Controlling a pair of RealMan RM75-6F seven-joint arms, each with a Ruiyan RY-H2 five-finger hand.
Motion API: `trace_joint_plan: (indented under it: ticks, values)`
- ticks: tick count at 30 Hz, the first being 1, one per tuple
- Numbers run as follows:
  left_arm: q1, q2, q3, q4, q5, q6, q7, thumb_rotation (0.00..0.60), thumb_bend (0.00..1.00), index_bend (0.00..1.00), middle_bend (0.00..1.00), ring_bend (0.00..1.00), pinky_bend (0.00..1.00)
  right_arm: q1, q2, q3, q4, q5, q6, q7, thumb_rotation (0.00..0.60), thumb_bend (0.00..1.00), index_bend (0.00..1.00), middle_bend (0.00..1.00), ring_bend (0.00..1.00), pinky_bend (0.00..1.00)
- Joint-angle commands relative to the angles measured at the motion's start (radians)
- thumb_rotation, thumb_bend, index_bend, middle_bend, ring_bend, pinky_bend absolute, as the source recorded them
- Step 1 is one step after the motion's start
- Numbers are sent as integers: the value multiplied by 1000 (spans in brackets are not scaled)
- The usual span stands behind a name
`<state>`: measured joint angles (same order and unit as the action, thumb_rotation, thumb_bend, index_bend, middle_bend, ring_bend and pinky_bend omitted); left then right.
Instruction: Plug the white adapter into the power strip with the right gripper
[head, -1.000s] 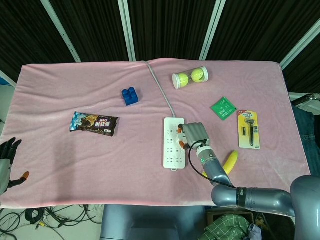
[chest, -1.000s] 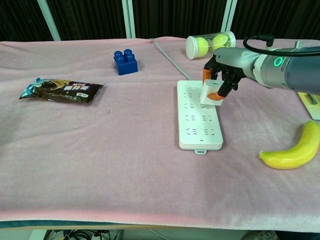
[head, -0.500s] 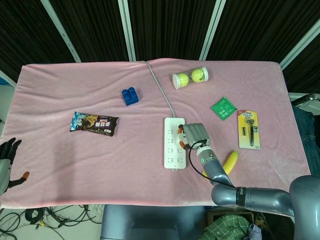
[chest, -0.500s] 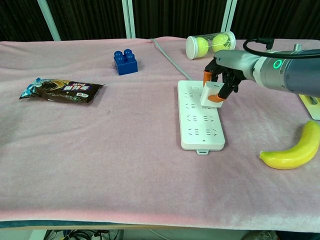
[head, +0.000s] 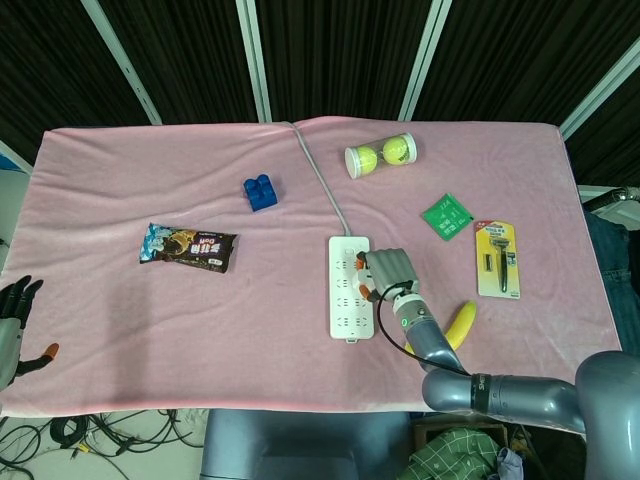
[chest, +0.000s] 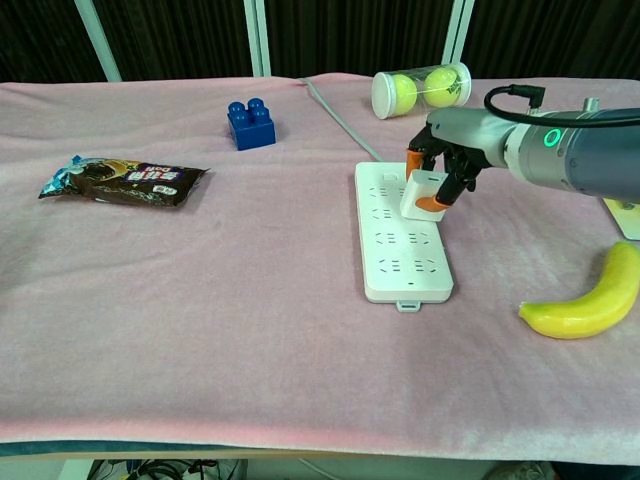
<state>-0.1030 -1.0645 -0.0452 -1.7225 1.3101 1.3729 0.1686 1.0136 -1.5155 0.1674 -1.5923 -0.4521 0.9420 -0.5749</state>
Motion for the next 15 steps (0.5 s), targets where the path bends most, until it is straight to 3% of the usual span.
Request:
trace_joint_plan:
  ticks: [1, 8, 15]
  values:
    - [0, 0, 0, -2, -3, -1, 1, 600, 244, 3, 0, 0, 0, -9, -8, -9, 11, -31, -4, 12, 600, 360, 763, 693, 688, 552]
    - [-1, 1, -1, -3, -6, -2, 2, 600, 244, 3, 0, 0, 0, -32, -21, -25, 40, -127, -30, 58, 600, 373, 822, 738, 723, 569]
    - [-1, 1, -1, -4, -7, -3, 2, 600, 243, 3, 0, 0, 0, -38, -28, -33, 53, -151, -47, 66, 600, 390, 856, 766, 755, 581]
